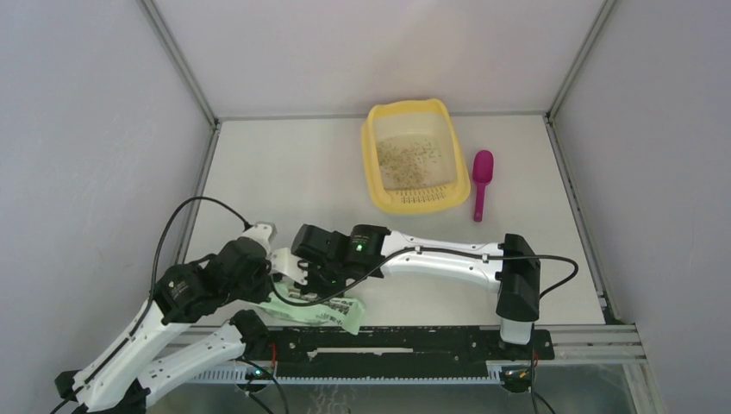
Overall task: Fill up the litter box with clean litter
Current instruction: Clamp the cat litter bag at the center of the board.
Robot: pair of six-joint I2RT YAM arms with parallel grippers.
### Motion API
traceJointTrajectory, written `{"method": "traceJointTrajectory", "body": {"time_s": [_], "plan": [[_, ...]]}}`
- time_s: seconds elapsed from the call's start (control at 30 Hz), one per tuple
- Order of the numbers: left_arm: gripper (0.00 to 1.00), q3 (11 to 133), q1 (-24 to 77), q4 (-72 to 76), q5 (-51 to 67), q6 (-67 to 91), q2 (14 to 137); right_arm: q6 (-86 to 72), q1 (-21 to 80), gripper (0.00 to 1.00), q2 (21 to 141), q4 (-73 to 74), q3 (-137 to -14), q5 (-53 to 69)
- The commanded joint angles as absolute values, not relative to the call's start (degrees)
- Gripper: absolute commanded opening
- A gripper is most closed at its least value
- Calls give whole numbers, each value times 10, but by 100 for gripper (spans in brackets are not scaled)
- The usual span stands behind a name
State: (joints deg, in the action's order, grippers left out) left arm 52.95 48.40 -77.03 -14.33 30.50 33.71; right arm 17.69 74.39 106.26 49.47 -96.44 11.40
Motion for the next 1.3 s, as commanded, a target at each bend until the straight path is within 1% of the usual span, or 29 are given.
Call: {"method": "traceJointTrajectory", "body": {"time_s": [0.0,0.2,0.43,0.47,0.5,0.6,0.63,0.67,0.8,0.87,0.93,0.97,1.07,1.1,1.13,1.27], "plan": [[0,632,501,-507,37,234,335,42,707,0,1134,358,-938,-98],[0,643,494,-509,49,234,335,39,710,0,1140,367,-938,-134],[0,642,491,-504,58,230,336,65,711,0,1143,363,-943,-85],[0,642,490,-504,58,230,336,67,709,2,1143,362,-944,-72],[0,642,490,-503,57,228,335,70,709,7,1142,359,-942,-63],[0,641,490,-503,57,227,334,81,708,44,1137,356,-937,-21],[0,640,490,-503,58,227,334,84,705,53,1136,359,-937,-9],[0,639,490,-502,59,227,334,85,702,56,1134,358,-936,11],[0,636,489,-501,59,226,332,86,688,60,1117,349,-927,56],[0,634,489,-501,59,225,330,85,681,62,1097,337,-915,77],[0,633,489,-501,57,222,329,77,670,66,1066,311,-891,95],[0,633,488,-499,56,221,328,72,661,70,1049,292,-876,107],[0,635,488,-496,47,216,331,53,629,91,999,254,-829,136],[0,636,488,-493,43,215,334,47,618,97,985,249,-816,139],[0,636,488,-487,40,215,336,39,608,99,972,243,-802,140],[0,637,488,-459,33,212,354,8,559,99,894,206,-735,137]]}}
